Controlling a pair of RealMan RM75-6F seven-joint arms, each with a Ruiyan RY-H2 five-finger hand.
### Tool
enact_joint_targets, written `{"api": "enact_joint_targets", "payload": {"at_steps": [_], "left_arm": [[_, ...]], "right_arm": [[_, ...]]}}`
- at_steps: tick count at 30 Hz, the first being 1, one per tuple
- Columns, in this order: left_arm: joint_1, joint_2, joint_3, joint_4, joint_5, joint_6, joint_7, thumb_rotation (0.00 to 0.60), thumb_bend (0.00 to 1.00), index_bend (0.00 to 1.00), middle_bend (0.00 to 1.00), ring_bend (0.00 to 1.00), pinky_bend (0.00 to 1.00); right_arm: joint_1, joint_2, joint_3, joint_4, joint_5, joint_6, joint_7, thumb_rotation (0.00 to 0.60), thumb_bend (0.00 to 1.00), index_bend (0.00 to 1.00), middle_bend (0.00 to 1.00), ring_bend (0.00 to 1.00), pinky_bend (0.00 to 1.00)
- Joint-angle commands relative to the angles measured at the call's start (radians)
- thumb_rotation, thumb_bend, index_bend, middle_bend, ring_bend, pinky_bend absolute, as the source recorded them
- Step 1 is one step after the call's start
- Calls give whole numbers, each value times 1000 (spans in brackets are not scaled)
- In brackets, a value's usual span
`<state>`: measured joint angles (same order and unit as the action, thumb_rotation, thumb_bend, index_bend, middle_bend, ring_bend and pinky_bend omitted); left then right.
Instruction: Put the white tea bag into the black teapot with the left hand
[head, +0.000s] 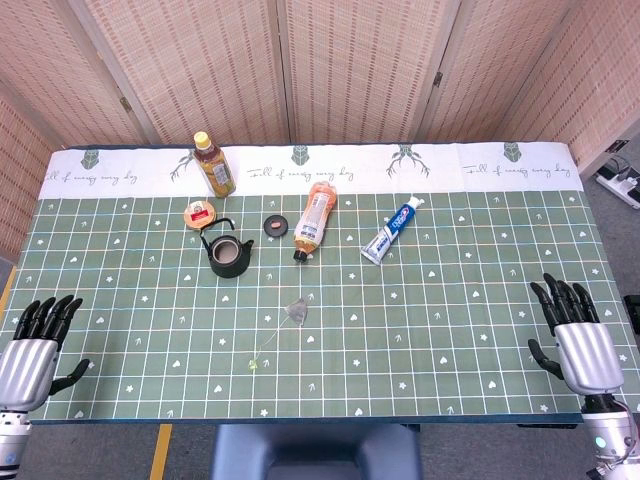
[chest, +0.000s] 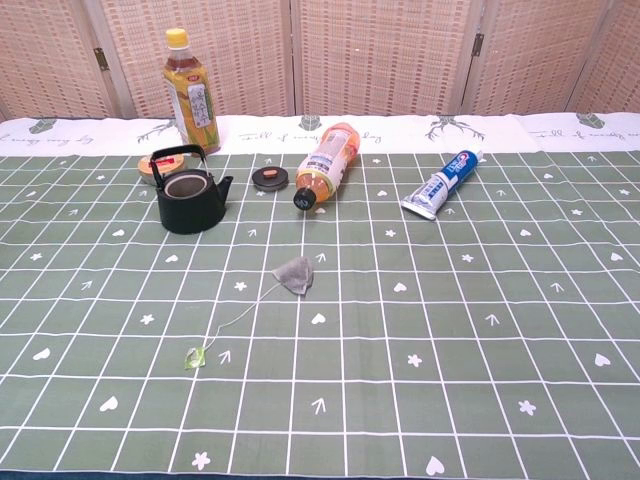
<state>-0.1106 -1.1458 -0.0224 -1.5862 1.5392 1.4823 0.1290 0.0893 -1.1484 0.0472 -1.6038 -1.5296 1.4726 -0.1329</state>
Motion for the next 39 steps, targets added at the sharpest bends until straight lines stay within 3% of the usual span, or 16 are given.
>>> {"api": "enact_joint_targets", "payload": {"at_steps": [1,6,9,12,14,16,19,25,30,39], "left_arm": [[1,-1,0,2,-1,2,1,600,309,30,101,33,52],[-7,2,5,2,18,-5,-31,600,310,26,101,34,75],[-35,16,25,20,86,-24,-103,600,310,24,166,81,188],[-84,26,32,47,174,-35,-182,600,310,21,346,261,419],[-125,12,38,93,257,-24,-233,600,309,38,591,545,694],[-162,-1,49,137,310,-41,-264,600,309,75,806,776,868],[-210,-43,61,209,363,-72,-267,600,309,145,995,981,999],[-271,-150,101,273,458,-88,-255,600,314,269,1000,1000,1000],[-322,-211,103,325,455,-122,-306,600,345,376,1000,1000,1000],[-355,-305,125,385,474,-111,-275,600,357,457,1000,1000,1000]], "right_arm": [[-1,-2,0,-1,2,2,-6,600,365,0,0,0,0],[-5,-3,2,-2,12,3,-17,600,365,0,0,0,0],[-10,0,4,0,17,9,-11,600,365,0,0,0,0],[-13,-1,10,-1,20,21,-4,600,365,0,0,0,0],[-13,-3,14,-1,14,30,2,600,365,0,0,0,0],[-14,-6,16,1,11,36,3,600,365,0,0,0,0],[-15,-11,18,1,14,39,-3,600,364,0,0,0,0],[-27,-13,7,-2,-18,68,-14,600,365,0,0,0,0],[-47,-2,8,-6,-32,112,12,600,365,0,0,0,0],[-91,48,19,-13,-43,194,139,600,365,0,0,0,0]]}}
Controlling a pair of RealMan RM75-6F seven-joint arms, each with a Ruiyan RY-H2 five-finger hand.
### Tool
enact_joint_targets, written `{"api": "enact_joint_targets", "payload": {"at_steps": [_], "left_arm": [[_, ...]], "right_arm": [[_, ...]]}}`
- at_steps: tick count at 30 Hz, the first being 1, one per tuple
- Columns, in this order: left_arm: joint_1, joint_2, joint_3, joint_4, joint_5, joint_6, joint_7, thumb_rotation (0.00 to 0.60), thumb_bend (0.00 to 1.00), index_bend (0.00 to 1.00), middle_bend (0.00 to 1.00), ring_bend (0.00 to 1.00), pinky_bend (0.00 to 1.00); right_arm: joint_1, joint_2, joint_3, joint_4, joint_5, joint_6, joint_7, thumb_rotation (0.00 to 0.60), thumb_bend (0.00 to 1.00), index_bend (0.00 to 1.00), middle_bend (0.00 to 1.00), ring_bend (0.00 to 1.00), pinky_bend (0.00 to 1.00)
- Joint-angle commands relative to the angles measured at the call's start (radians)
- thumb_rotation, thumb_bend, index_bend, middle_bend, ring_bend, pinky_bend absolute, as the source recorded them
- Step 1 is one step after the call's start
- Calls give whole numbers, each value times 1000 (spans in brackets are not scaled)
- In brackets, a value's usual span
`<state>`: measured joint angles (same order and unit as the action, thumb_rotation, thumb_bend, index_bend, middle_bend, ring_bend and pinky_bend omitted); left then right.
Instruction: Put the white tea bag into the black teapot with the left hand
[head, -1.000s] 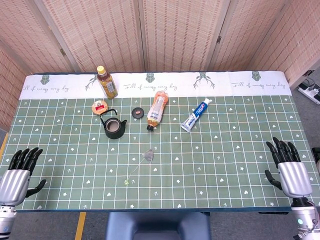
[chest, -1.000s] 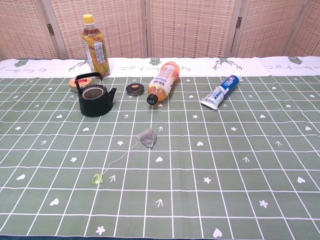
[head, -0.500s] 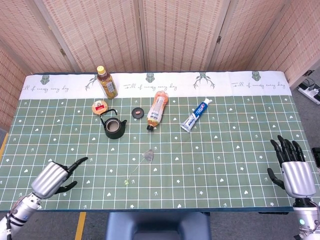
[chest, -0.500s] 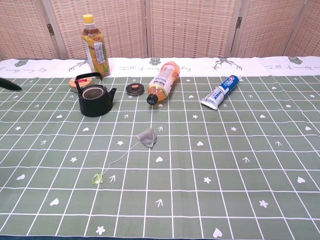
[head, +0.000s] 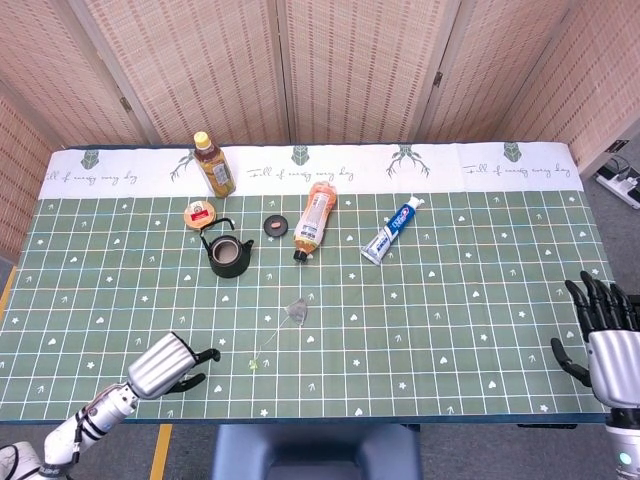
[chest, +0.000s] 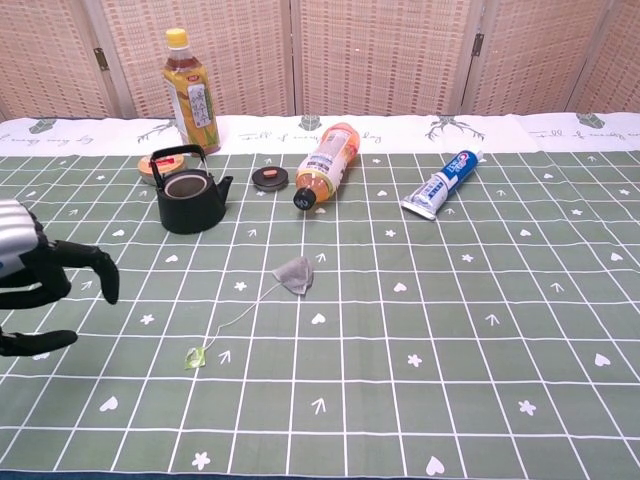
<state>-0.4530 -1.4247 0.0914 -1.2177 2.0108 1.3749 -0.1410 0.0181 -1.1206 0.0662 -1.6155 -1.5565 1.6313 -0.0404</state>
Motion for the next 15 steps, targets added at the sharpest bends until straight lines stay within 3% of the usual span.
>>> {"api": "enact_joint_targets", "payload": {"at_steps": [1,15], "left_arm": [[-15,-36,15,22,1,-7,-6,600,357,458,1000,1000,1000],[-69,-205,27,246,-4,-25,53,600,381,464,1000,1000,1000]], "right_arm": [[-25,24,0,1,-19,46,58,600,365,0,0,0,0],[-41,29,21,11,4,65,85,600,365,0,0,0,0]]}}
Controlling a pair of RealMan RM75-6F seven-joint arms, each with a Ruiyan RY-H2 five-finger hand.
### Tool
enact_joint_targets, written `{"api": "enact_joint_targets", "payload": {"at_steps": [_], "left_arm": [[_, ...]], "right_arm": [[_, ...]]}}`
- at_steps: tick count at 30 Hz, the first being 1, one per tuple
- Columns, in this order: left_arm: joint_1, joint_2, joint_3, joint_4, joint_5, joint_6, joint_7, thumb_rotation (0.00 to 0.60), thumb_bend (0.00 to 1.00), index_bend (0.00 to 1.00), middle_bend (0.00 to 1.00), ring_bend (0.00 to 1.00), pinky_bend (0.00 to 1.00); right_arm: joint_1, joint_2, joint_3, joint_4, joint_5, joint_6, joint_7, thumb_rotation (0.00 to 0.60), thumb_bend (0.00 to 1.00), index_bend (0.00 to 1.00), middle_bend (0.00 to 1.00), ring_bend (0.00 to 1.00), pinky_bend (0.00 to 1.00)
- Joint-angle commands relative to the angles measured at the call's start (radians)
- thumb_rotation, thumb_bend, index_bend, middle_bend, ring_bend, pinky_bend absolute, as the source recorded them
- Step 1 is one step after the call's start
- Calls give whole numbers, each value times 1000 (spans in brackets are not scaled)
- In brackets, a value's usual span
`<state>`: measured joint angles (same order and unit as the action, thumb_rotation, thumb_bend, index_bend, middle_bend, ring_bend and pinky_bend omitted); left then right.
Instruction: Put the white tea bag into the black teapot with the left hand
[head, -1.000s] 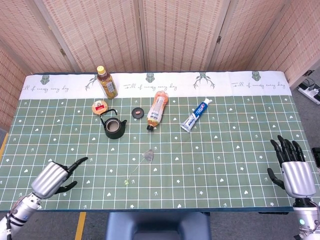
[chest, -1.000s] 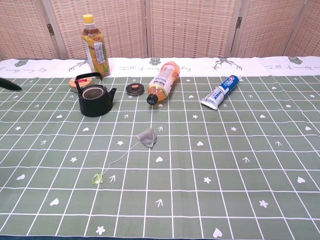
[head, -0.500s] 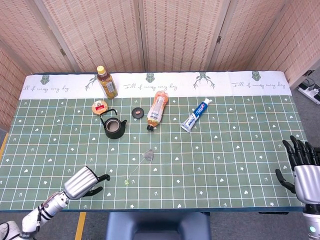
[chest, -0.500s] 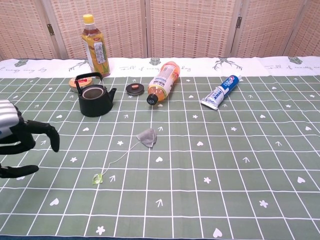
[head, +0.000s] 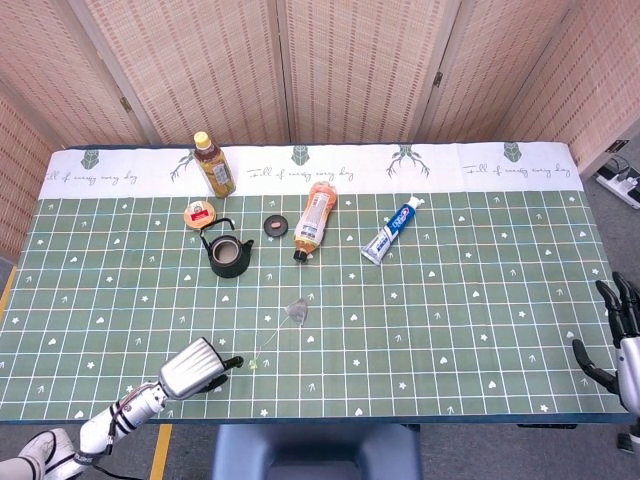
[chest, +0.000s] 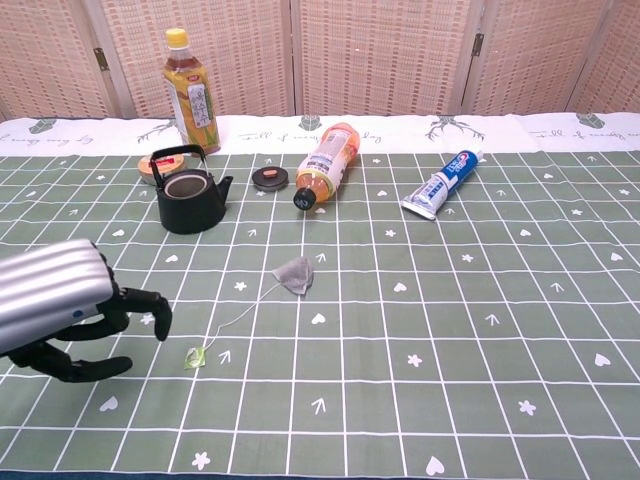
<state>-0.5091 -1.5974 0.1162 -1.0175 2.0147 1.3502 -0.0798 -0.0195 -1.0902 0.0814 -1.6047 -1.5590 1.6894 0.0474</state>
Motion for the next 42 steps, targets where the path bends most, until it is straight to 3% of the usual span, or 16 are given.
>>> {"api": "enact_joint_targets", "payload": {"at_steps": [1,14,42], "left_arm": [[-17,-47,4,70,-10,3,-17,600,381,466,1000,1000,1000],[-60,-126,31,189,-31,7,-47,600,385,455,1000,1000,1000],[-111,-166,80,205,-53,-4,-7,600,384,459,1000,1000,1000]], "right_arm": [[-5,-6,11,0,13,10,-13,600,365,0,0,0,0],[11,-3,18,-12,33,-39,-28,600,365,0,0,0,0],[1,15,6,-21,10,-40,6,600,365,0,0,0,0]]}}
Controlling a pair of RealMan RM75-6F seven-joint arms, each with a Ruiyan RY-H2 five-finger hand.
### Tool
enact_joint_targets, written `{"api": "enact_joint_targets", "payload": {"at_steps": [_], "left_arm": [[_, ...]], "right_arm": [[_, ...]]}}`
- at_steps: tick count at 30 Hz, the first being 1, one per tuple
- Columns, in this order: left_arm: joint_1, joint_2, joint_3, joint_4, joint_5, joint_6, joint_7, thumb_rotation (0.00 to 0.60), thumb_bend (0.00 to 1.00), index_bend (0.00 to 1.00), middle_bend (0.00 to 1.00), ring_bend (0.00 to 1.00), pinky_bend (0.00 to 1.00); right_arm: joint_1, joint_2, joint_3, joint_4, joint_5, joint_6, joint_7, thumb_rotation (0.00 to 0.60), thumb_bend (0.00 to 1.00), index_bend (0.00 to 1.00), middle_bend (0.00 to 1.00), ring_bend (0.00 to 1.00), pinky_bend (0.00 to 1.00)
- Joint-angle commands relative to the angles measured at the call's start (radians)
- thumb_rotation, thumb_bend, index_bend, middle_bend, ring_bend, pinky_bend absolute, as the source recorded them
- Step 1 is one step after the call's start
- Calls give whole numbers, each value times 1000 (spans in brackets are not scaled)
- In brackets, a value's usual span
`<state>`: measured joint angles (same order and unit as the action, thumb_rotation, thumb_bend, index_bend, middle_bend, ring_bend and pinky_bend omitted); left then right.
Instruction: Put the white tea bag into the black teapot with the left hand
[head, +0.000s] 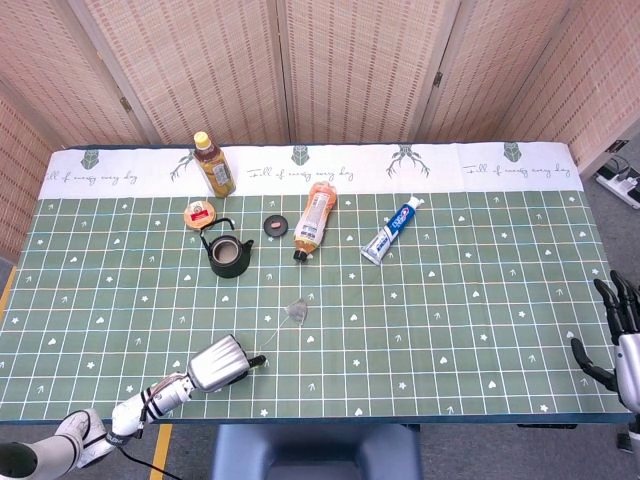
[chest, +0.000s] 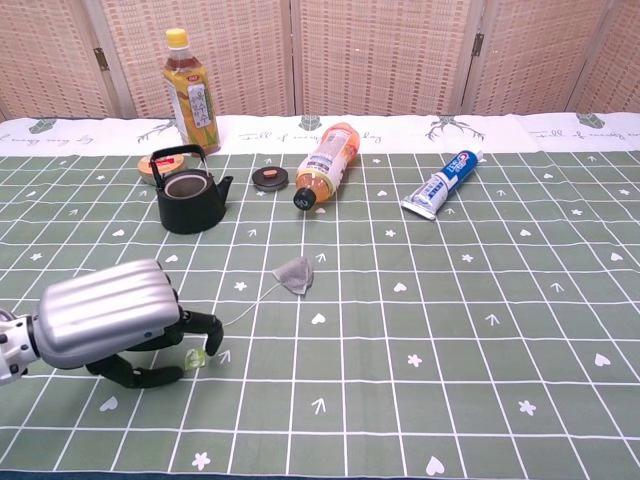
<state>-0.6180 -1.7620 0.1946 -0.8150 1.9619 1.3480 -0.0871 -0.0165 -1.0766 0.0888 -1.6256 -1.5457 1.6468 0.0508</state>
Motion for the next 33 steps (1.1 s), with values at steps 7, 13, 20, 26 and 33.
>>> {"api": "enact_joint_targets", "payload": {"at_steps": [7,13,20,26,33], "left_arm": [[-16,-14,6,17,-10,-12,-11,600,384,461,1000,1000,1000],[-24,-28,9,46,-19,-16,-25,600,384,462,1000,1000,1000],[-24,-43,15,89,-28,-9,-46,600,397,481,1000,1000,1000],[-24,-58,24,119,-33,-10,-65,600,412,516,1000,1000,1000],[-25,-80,28,166,-41,-15,-76,600,447,539,1000,1000,1000]], "right_arm": [[-8,3,-2,2,-7,12,11,600,365,0,0,0,0],[-6,3,-1,0,-3,6,5,600,365,0,0,0,0],[-4,3,1,-2,1,-1,-2,600,365,0,0,0,0],[-4,2,1,-3,-1,1,-4,600,365,0,0,0,0],[-2,3,-1,-3,-2,-6,-3,600,365,0,0,0,0]]}}
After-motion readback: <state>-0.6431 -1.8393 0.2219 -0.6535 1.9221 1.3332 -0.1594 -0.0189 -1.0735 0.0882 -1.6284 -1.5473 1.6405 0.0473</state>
